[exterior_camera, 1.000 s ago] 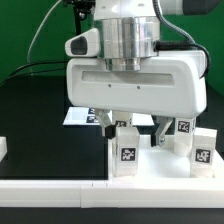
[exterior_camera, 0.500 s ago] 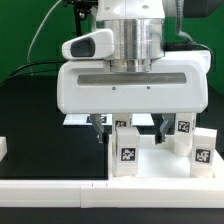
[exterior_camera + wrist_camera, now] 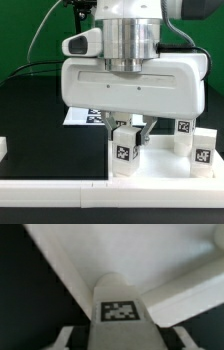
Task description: Assemble square table
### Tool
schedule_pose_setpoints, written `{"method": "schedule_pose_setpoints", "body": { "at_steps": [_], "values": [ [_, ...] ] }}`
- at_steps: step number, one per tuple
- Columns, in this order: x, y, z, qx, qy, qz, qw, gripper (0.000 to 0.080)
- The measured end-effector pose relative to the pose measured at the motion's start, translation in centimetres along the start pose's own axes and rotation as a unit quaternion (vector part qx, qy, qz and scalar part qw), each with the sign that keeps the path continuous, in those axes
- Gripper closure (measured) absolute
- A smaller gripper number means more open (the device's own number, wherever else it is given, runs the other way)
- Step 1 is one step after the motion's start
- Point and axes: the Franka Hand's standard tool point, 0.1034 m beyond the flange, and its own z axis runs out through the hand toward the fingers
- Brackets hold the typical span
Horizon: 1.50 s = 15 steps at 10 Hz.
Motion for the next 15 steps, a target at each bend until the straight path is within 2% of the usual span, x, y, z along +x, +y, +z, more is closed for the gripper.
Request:
{"method": "schedule_pose_setpoints", "body": {
  "at_steps": [2, 4, 5, 7, 8, 9, 10, 11, 12, 15],
  "values": [
    [-0.2, -0.1, 0.1, -0.006, 0.003, 0.164, 0.986, 0.0514],
    [0.0, 0.0, 0.1, 0.014, -0.012, 0.352, 0.936, 0.0514],
    [0.1, 0.1, 0.2, 0.02, -0.016, 0.387, 0.922, 0.0514],
    [0.0, -0.1, 0.2, 0.02, -0.014, 0.426, 0.904, 0.0514],
    [0.0, 0.0, 0.2, 0.019, -0.014, 0.381, 0.924, 0.0514],
    [0.1, 0.3, 0.1, 0.017, -0.02, 0.308, 0.951, 0.0423],
    [0.3, 0.4, -0.1, 0.017, -0.024, 0.248, 0.968, 0.0423],
    [0.0, 0.5, -0.3, 0.018, -0.036, 0.148, 0.988, 0.0243],
    [0.0, 0.9, -0.2, 0.021, -0.029, 0.143, 0.989, 0.0176],
    [0.0, 1.1, -0.2, 0.015, -0.024, 0.019, 0.999, 0.0155]
  ]
}}
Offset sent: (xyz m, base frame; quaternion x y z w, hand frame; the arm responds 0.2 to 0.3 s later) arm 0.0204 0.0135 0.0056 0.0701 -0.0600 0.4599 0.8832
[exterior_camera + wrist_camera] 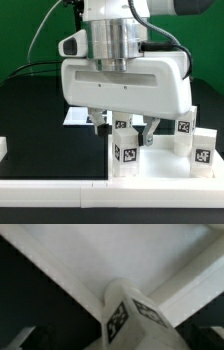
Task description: Assemble square table
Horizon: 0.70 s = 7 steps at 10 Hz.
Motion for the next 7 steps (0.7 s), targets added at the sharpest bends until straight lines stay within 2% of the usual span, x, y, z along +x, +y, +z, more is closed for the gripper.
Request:
{"method": "schedule_pose_setpoints", "body": {
  "at_steps": [1, 2, 3, 4, 5, 6, 7],
  "values": [
    [0.15, -0.12, -0.28, -0.009, 0.005, -0.079, 0.997, 0.0151],
    [0.53, -0.26, -0.57, -0.02, 0.009, -0.192, 0.981, 0.0151],
    [0.48, -0.08, -0.51, -0.026, -0.003, -0.287, 0.958, 0.0151],
    [0.23, 0.06, -0.27, -0.025, -0.011, -0.329, 0.944, 0.0151],
    [0.25, 0.07, -0.27, -0.026, -0.01, -0.299, 0.954, 0.0151],
    [0.28, 0.13, -0.26, -0.026, -0.01, -0.3, 0.954, 0.0252],
    [0.3, 0.16, -0.26, -0.026, -0.01, -0.299, 0.954, 0.0389]
  ]
}}
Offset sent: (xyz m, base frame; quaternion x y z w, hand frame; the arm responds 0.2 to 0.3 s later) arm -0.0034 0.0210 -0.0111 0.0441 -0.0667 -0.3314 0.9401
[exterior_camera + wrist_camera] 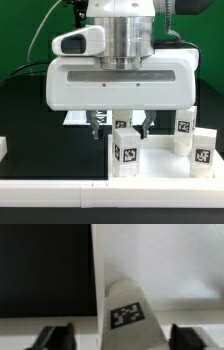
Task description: Assemble square table
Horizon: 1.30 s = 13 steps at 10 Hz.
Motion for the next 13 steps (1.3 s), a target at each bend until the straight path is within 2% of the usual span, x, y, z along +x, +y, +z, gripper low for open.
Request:
{"method": "schedule_pose_setpoints", "body": {
  "at_steps": [1, 2, 5, 7, 8, 9, 10, 12, 13],
  "values": [
    [0.0, -0.1, 0.0, 0.001, 0.0, 0.042, 0.999, 0.0389],
    [0.0, -0.1, 0.0, 0.001, 0.0, 0.086, 0.996, 0.0516],
    [0.0, -0.2, 0.0, 0.001, 0.001, 0.195, 0.981, 0.0515],
    [0.1, -0.8, 0.0, 0.0, 0.004, 0.333, 0.943, 0.0515],
    [0.2, -0.9, 0.0, 0.002, 0.004, 0.405, 0.914, 0.0515],
    [0.2, -1.2, 0.0, 0.011, 0.001, 0.501, 0.865, 0.0515],
    [0.3, -1.7, -0.2, 0.01, -0.008, 0.553, 0.833, 0.0515],
    [0.4, -1.0, -0.1, 0.015, -0.013, 0.575, 0.818, 0.0515],
    [0.4, -1.2, 0.0, 0.015, -0.015, 0.602, 0.798, 0.0515]
  ]
}}
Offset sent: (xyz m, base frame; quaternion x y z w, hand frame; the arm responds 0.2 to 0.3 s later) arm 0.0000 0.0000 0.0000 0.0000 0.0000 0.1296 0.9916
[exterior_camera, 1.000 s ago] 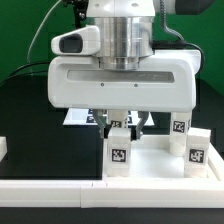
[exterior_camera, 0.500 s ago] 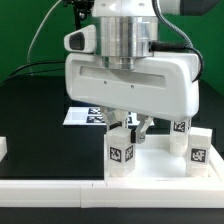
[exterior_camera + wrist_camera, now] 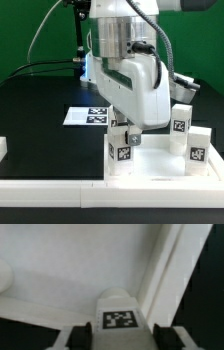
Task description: Assemble square table
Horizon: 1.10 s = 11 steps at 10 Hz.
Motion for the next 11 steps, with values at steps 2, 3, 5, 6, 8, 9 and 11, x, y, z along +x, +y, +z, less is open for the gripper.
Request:
{"method": "schedule_pose_setpoints", "body": {
  "at_steps": [2, 3, 5, 6, 8, 9, 11],
  "values": [
    [-0.06, -0.05, 0.02, -0.001, -0.006, 0.071, 0.997, 0.0515],
    [0.08, -0.34, -0.12, -0.007, -0.013, 0.125, 0.992, 0.0515],
    [-0.13, -0.72, -0.48, -0.023, -0.021, 0.249, 0.968, 0.0515],
    [-0.04, -0.58, -0.41, -0.026, -0.021, 0.307, 0.951, 0.0515],
    [0.47, -0.39, -0.35, -0.026, -0.014, 0.392, 0.919, 0.0514],
    [0.56, -0.28, -0.35, -0.027, -0.011, 0.397, 0.917, 0.0514],
    [0.33, -0.31, -0.34, -0.027, -0.012, 0.387, 0.922, 0.0438]
  ]
}}
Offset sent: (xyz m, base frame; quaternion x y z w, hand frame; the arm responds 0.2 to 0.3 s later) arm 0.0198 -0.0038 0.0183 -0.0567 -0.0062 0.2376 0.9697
